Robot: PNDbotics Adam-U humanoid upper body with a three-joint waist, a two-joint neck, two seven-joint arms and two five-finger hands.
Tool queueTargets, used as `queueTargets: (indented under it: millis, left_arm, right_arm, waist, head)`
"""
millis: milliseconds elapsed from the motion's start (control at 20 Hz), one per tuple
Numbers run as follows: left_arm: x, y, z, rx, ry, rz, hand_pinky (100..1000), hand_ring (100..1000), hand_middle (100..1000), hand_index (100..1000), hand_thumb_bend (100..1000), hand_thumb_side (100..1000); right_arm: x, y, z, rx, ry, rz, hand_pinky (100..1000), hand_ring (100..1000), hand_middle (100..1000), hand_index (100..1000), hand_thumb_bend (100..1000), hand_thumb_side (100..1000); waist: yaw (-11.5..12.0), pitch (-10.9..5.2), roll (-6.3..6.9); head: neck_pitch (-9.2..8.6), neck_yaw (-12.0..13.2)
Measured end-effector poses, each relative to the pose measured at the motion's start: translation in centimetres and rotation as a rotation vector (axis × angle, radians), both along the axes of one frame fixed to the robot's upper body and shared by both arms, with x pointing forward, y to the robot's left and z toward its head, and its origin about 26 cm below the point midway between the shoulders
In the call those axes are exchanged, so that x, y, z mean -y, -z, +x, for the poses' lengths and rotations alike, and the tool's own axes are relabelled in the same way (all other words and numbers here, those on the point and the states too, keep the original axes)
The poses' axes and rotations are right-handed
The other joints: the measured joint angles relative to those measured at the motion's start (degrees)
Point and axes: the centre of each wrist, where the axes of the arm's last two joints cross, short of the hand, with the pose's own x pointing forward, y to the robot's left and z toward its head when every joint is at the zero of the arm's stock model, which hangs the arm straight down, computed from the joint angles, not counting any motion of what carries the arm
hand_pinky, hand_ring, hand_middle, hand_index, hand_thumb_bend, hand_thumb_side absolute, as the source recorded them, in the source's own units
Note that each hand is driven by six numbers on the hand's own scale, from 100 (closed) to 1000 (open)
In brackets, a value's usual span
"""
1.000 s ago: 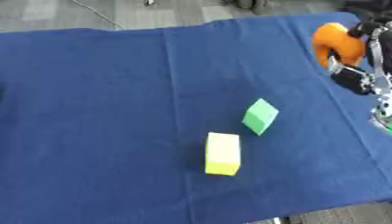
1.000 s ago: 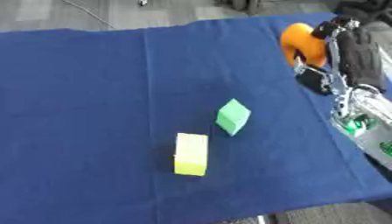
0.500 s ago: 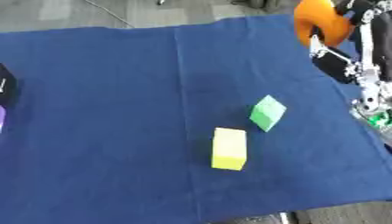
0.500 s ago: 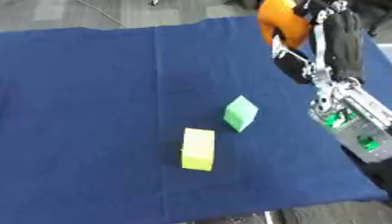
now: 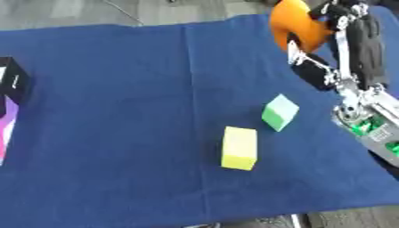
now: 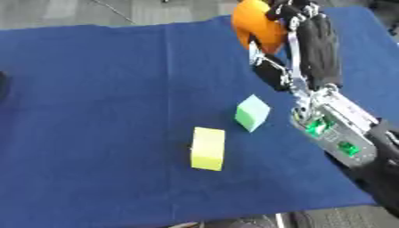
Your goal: Pick up the objects with one hand, pass them to the other hand, and then place them into the box on the other side of the table.
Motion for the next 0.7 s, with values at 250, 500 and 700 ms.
queueTargets:
  millis: [250, 500, 700]
  left_arm:
    - [3.4, -0.6, -0.1, 0.027, 0.075, 0.112, 906, 1000, 728, 878, 100, 651]
    - [6.2, -0.9, 1.0, 0.034, 0.114, 0.212, 902, 1000, 732, 879, 100, 649]
    - [7.7, -0.5, 2.2, 0.030, 0.127, 0.278, 898, 1000, 735, 878, 100, 639]
  right_arm:
    - [-2.0, -0.3, 0.1, 0.029, -0.057, -0.021, 393, 403, 511, 524, 100, 100]
    - [-2.8, -0.5, 0.2, 0.067, -0.087, -0.027, 410, 407, 513, 526, 100, 100]
    - [-3.4, -0.1, 0.0, 0.092, -0.136, -0.021, 424, 409, 516, 528, 100, 100]
  waist:
    - [1.51, -0.04, 0.18]
    - [2.71, -0.03, 0.40]
    - [3.30, 0.03, 0.40]
  head:
    - [0.01, 0.20]
    - [-0.02, 0.53]
    - [-0.03, 0.96]
